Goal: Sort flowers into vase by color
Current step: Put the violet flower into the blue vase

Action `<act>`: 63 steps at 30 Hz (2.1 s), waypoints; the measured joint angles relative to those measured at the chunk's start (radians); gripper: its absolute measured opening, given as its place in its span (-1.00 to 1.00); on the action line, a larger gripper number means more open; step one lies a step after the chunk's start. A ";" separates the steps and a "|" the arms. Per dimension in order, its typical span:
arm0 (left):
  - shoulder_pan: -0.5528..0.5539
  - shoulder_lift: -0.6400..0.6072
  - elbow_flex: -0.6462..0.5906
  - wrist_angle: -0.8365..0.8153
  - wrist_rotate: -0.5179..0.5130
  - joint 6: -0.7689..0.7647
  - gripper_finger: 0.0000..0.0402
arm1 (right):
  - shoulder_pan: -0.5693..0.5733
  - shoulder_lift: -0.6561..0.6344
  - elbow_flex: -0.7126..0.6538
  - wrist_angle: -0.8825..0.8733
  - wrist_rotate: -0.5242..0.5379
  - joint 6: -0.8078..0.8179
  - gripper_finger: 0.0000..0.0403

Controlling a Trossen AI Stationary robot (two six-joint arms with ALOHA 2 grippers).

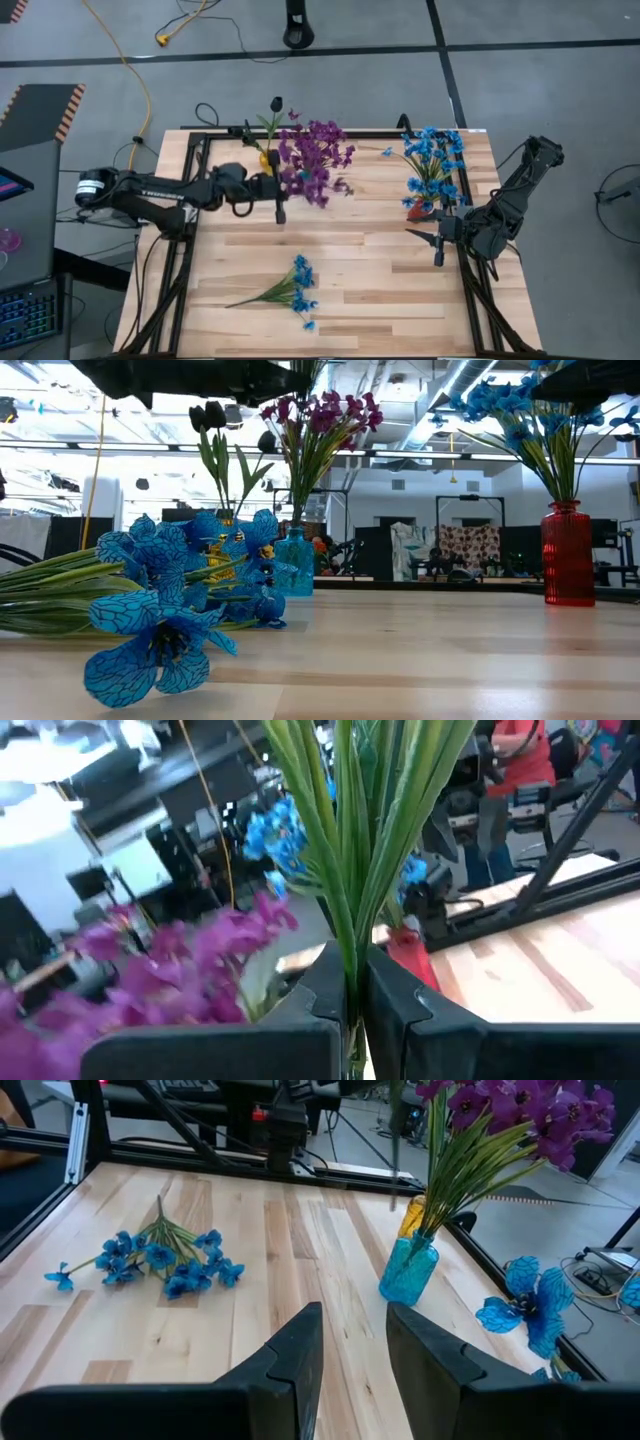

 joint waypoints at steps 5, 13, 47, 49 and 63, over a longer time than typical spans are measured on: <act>0.071 0.000 0.000 0.003 0.068 0.049 -1.00 | 0.000 0.000 0.000 0.000 0.000 0.000 -0.31; 0.159 0.000 -0.025 0.011 0.145 0.038 -1.00 | 0.000 0.000 0.000 0.000 0.000 0.000 -0.31; 0.218 0.273 -0.225 0.726 0.099 -0.120 -1.00 | 0.000 0.000 0.000 0.003 0.003 0.000 -0.31; 0.218 0.288 -0.225 0.726 0.076 -0.148 -1.00 | 0.000 0.000 0.000 0.003 0.003 0.000 -0.31; 0.218 0.311 -0.224 0.621 -0.111 -0.284 -0.94 | 0.000 0.000 0.000 0.003 0.002 0.000 -0.31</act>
